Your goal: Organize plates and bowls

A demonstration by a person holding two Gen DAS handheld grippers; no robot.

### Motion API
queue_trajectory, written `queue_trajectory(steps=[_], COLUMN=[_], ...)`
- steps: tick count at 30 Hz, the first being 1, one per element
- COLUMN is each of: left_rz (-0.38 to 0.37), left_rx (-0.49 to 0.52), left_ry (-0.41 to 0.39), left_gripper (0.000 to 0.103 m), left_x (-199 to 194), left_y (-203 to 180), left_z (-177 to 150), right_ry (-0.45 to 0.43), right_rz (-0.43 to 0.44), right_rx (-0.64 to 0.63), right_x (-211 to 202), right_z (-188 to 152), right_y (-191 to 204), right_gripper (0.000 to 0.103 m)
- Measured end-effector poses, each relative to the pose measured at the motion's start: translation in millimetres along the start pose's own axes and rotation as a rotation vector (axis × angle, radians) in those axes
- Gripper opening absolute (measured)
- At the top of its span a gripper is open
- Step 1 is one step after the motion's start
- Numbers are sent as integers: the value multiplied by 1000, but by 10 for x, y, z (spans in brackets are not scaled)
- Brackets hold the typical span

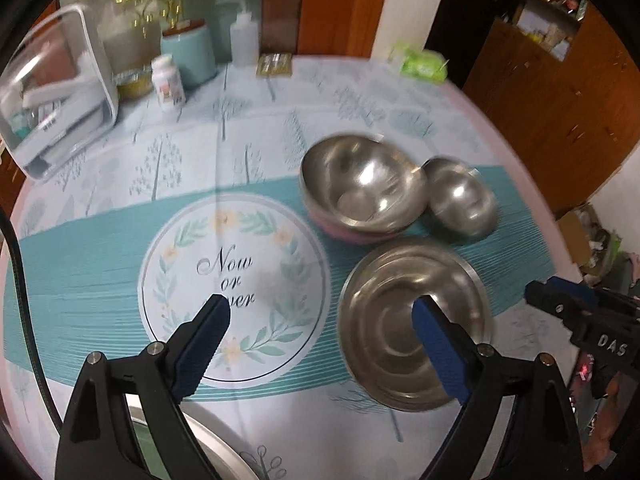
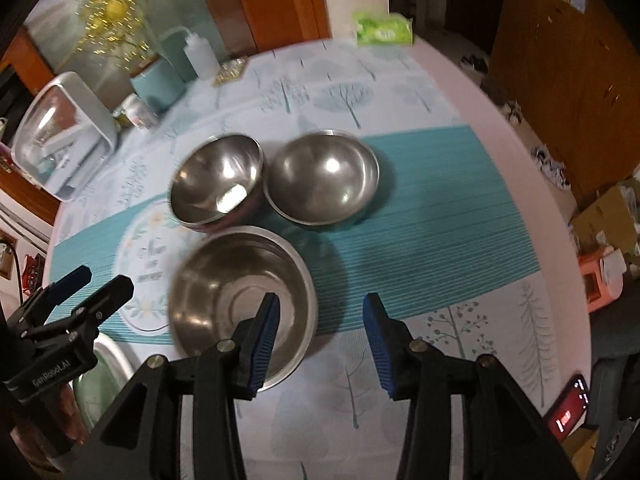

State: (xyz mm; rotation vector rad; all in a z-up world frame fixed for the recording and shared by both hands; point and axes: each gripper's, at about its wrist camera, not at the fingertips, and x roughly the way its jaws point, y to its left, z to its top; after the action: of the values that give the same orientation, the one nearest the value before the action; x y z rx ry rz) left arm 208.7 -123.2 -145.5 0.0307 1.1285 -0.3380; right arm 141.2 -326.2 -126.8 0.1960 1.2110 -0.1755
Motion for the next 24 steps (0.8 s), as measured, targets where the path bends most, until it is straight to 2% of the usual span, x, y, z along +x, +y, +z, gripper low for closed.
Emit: queue_trajectory(steps=[6,11,14,16,17,19,21,22,24], left_rz=[-9,-14,-30,-42,-52,-120,-134,-128,-105], left_rx=[-5,15,30,39,39,18,16,20,24], left_ry=[108,126,135,150,158,170,159,156,139], left_gripper=[92,90,77,58,51,30,19,12,10], left_x=[428,568,615,660,678,704,672,651,577], left_y=[68,80,87,86,78,66,26,4,-34], left_z=[-22,-59,-80,-111,-128,-170,-201,-219,-258], right_ry=[87,126,137,143,147,150,153,160,164], right_rz=[-3,10,16,28,38,64,91,102,100], right_rx=[22,26,35,38,39,44,46,45,26], right_x=[388,554,608,626,636,649,649,648,619], right_z=[37,9,-20,-32,-45,-74,-85,-91,-105], right_y=[-32,-9,-5,-3,-2,-8,-4,5,46], right_gripper=[44,44,41,31,22,17,10,10,10])
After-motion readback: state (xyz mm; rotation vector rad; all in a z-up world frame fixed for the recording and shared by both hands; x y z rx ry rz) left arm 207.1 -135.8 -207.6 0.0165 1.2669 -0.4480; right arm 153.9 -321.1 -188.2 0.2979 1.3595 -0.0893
